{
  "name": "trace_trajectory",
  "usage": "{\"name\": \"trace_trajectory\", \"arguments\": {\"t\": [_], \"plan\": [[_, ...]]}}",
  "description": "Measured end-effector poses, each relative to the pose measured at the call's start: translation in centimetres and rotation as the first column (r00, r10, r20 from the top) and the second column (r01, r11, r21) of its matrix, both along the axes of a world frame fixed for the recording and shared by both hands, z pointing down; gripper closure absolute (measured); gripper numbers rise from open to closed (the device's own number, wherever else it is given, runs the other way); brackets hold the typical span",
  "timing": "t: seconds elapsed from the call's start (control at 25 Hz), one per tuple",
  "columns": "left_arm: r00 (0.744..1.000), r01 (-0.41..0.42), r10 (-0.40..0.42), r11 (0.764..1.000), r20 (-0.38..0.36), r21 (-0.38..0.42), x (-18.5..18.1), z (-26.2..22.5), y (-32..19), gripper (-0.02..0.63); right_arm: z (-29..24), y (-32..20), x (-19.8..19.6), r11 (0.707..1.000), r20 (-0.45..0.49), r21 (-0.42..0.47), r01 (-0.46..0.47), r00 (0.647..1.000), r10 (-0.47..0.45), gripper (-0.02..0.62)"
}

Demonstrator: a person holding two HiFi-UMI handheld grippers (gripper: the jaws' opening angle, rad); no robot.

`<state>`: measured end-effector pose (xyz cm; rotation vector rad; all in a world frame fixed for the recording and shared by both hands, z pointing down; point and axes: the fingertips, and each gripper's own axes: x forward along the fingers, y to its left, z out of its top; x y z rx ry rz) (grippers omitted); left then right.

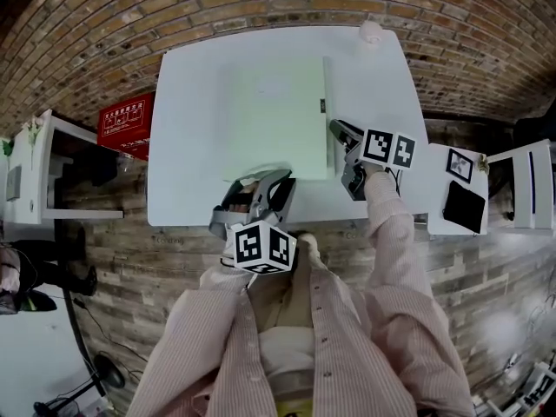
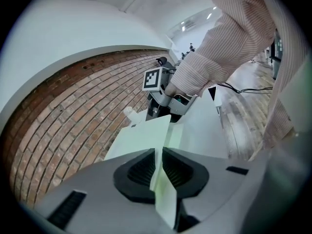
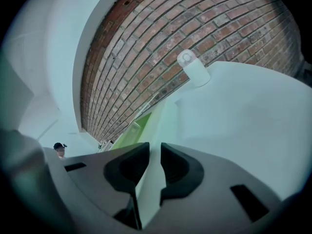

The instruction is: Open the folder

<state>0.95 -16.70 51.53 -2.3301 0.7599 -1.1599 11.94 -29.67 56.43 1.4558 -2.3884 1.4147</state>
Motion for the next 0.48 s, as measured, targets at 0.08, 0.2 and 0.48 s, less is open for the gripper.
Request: {"name": "trace_trajectory", "arguments": {"t": [0.08, 0.2, 0.48], "plan": [[1.0, 0.016, -0.016, 1.0, -0.008, 0.004, -0.1, -0.2, 0.0, 0.566, 0.0, -0.1, 0.0, 1.0, -0.007, -0.002, 0.008, 1.0, -0.008, 0.518], [0.999, 0.038, -0.037, 0.999, -0.027, 0.012, -0.3, -0.5, 0.1, 0.569, 0.0, -0.1, 0.1, 1.0, -0.02, -0.005, 0.017, 1.0, -0.017, 0.518], [0.982, 0.133, -0.128, 0.99, -0.137, 0.034, -1.6, -2.4, 0.0, 0.577, -1.6, -0.1, -0.4, 0.997, -0.084, 0.067, 0.046, 0.996, -0.041, 0.522]]}}
